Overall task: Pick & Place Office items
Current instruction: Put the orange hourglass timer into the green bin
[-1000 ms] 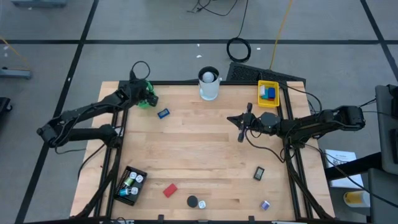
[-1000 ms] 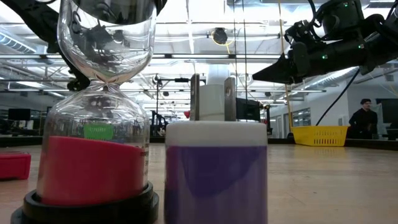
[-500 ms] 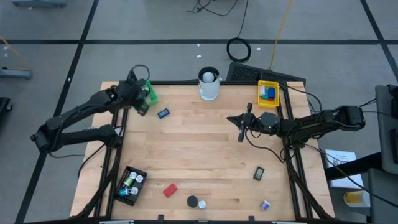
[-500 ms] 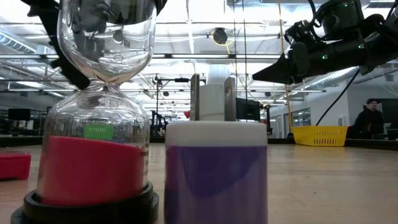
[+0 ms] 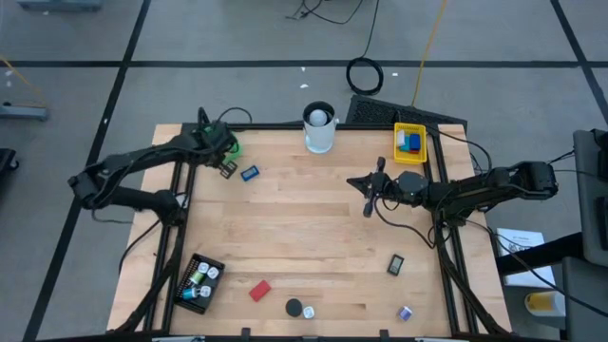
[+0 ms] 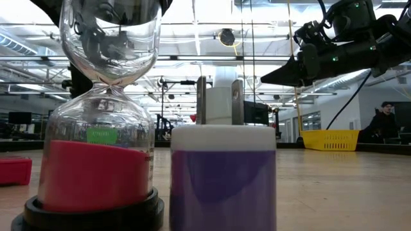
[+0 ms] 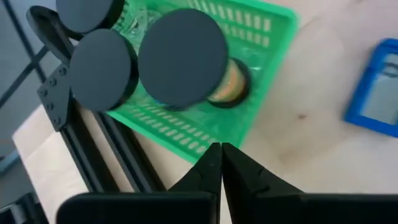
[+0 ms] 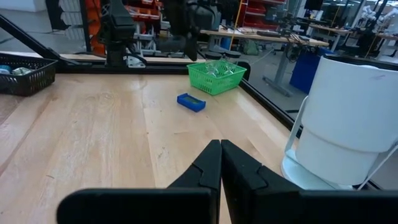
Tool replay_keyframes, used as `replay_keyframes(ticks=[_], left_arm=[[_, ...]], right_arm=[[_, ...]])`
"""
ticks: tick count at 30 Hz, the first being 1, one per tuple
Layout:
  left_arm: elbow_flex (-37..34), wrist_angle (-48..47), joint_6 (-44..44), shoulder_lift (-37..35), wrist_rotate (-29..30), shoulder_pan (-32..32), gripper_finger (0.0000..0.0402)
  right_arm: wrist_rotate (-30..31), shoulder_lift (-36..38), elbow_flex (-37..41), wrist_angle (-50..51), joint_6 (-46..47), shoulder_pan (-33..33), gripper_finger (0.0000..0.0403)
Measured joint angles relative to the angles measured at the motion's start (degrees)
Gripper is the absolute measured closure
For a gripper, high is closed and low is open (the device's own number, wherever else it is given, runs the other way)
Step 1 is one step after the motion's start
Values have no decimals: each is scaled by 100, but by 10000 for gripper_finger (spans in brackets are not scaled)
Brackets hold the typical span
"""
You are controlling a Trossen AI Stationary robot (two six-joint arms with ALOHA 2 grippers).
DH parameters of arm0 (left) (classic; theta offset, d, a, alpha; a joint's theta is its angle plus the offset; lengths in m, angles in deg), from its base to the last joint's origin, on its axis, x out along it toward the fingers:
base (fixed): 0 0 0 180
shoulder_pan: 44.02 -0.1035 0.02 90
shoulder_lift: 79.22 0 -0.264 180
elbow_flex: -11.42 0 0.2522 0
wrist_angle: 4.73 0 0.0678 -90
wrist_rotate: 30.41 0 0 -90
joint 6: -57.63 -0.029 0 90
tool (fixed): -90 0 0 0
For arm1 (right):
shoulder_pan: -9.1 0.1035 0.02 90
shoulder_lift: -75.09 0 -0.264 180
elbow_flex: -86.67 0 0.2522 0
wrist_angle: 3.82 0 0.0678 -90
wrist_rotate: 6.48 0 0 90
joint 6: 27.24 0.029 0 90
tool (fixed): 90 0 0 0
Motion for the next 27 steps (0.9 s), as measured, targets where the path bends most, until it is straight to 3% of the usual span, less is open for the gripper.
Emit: replay_keyframes(ticks=[6, 12, 20, 27], left_arm=[[0, 445, 15, 424, 504, -151, 397], [4, 1000, -55, 548, 459, -332, 392], [-124, 1023, -33, 554, 176, -351, 387], [-525, 1972, -12, 554, 178, -351, 398]], right_arm=[[-1, 0, 0, 13, 0, 0, 402], [-2, 0, 0, 33, 15, 0, 402], [-4, 0, 0, 31, 13, 2, 402], [-4, 0, 0, 31, 37, 2, 402]])
